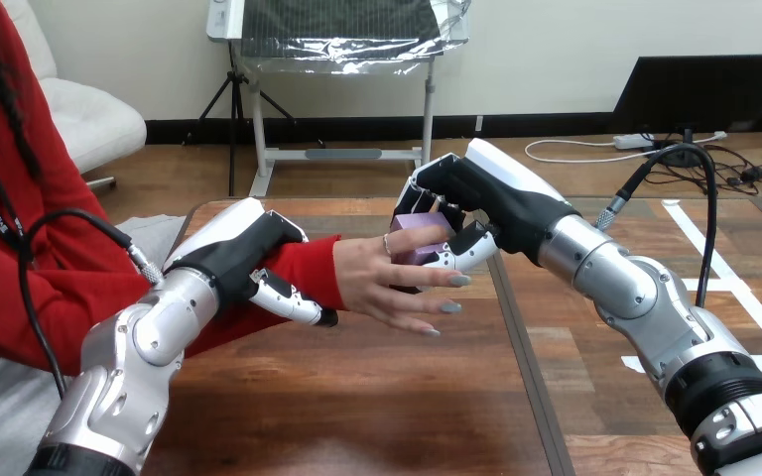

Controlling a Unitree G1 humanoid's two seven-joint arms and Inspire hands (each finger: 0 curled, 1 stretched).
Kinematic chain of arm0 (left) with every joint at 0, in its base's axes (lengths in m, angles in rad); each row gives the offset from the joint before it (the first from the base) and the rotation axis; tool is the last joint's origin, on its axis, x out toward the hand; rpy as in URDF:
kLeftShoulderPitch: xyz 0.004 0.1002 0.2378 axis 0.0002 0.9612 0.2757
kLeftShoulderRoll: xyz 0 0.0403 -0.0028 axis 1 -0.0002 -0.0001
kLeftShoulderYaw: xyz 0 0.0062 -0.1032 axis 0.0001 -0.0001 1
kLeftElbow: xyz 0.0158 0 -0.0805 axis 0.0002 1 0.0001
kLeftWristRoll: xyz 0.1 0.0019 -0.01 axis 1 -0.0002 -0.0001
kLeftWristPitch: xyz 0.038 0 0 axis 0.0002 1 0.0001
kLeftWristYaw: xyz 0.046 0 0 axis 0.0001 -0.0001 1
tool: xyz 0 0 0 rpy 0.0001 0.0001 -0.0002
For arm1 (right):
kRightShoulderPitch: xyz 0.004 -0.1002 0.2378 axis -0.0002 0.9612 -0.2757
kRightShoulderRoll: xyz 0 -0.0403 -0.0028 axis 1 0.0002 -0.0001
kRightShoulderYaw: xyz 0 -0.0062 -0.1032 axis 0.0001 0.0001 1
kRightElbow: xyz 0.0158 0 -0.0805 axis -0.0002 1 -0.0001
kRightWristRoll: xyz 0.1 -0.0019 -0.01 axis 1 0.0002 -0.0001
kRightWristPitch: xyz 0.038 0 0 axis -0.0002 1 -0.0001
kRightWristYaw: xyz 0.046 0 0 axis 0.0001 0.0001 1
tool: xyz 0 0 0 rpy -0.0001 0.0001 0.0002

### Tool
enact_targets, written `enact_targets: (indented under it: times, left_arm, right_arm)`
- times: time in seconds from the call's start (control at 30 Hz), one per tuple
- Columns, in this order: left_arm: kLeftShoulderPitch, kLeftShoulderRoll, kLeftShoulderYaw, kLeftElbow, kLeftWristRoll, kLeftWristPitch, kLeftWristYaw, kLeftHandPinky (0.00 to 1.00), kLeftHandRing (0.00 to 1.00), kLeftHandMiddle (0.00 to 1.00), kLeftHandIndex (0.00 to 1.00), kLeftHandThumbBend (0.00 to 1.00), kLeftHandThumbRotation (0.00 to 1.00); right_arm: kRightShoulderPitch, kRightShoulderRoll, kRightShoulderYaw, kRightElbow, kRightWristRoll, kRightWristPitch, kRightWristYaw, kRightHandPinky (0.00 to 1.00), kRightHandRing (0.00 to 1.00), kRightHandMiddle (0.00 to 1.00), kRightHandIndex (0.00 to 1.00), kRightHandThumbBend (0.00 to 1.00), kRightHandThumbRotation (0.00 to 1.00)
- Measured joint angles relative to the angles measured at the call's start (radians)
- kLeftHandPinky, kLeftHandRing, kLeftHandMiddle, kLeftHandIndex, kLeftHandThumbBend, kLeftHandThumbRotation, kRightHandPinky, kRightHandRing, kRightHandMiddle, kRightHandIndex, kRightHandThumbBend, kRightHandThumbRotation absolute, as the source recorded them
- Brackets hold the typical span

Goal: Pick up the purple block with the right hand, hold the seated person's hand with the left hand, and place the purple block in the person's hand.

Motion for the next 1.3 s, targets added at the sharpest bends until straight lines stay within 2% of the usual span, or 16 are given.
enact_targets:
  times: [0.7,1.2,1.3]
  left_arm:
    - [-0.022,-0.008,0.0,0.045,0.0,0.0,0.005,0.23,0.31,0.38,0.4,0.68,0.0]
    - [-0.025,-0.009,0.002,0.051,-0.004,-0.011,0.014,0.28,0.35,0.41,0.43,0.67,0.0]
    - [-0.025,-0.009,0.004,0.051,-0.012,-0.018,0.017,0.3,0.37,0.43,0.44,0.66,0.03]
  right_arm:
    - [0.014,0.002,0.0,-0.015,0.006,0.0,0.013,0.32,0.36,0.42,0.43,0.78,0.0]
    - [0.019,0.002,0.0,-0.028,0.008,0.0,0.018,0.38,0.42,0.47,0.48,0.75,0.0]
    - [0.019,0.001,-0.002,-0.029,0.012,0.0,0.023,0.39,0.44,0.49,0.5,0.74,0.0]
